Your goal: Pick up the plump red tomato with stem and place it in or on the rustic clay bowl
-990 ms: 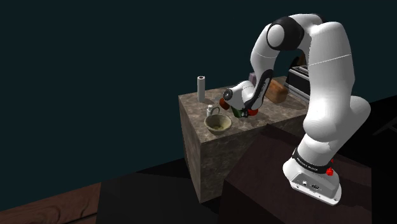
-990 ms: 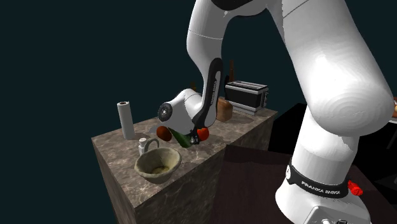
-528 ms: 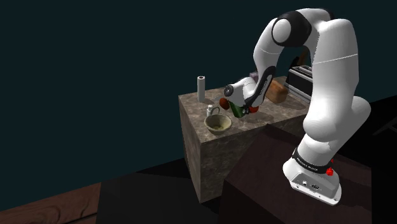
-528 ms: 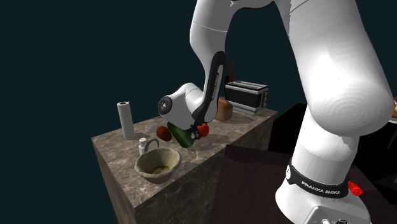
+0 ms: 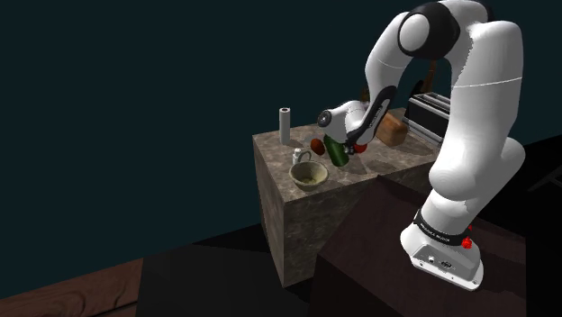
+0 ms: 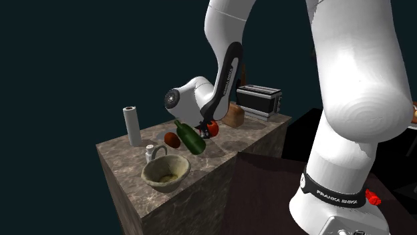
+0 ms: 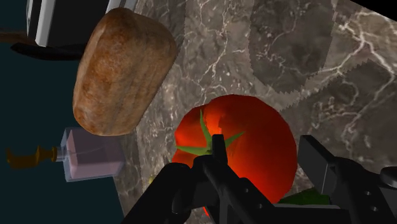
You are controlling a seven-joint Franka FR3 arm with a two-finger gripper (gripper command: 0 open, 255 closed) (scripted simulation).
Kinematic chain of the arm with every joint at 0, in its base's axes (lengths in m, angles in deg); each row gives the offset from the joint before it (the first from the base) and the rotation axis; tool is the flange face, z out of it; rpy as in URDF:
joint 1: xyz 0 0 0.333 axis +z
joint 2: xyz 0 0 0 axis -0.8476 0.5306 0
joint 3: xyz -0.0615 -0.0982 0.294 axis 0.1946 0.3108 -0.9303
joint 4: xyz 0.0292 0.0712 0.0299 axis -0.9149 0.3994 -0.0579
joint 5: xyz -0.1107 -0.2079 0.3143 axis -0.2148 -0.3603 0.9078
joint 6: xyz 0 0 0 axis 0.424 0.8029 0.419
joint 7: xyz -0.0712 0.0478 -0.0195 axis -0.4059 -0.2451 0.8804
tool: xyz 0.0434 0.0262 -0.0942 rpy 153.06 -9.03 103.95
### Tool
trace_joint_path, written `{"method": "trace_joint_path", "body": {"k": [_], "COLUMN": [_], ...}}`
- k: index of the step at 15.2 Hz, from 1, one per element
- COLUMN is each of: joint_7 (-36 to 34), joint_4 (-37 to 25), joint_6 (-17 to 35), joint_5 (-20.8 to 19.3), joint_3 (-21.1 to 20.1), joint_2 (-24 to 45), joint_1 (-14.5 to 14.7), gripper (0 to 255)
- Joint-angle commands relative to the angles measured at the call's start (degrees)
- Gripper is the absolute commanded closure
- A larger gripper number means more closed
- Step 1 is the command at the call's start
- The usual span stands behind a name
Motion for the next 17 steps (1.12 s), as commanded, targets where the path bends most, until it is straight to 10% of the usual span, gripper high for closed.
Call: {"method": "trace_joint_path", "body": {"k": [1, 17], "joint_7": [1.25, 12.36], "joint_4": [0.58, 3.52], "joint_6": [-0.31, -3.99], "joint_5": [0.74, 7.88], "joint_3": [-0.08, -1.01], "joint_2": [-1.55, -13.78], "joint_1": [-0.09, -0.3], "gripper": [255, 255]}}
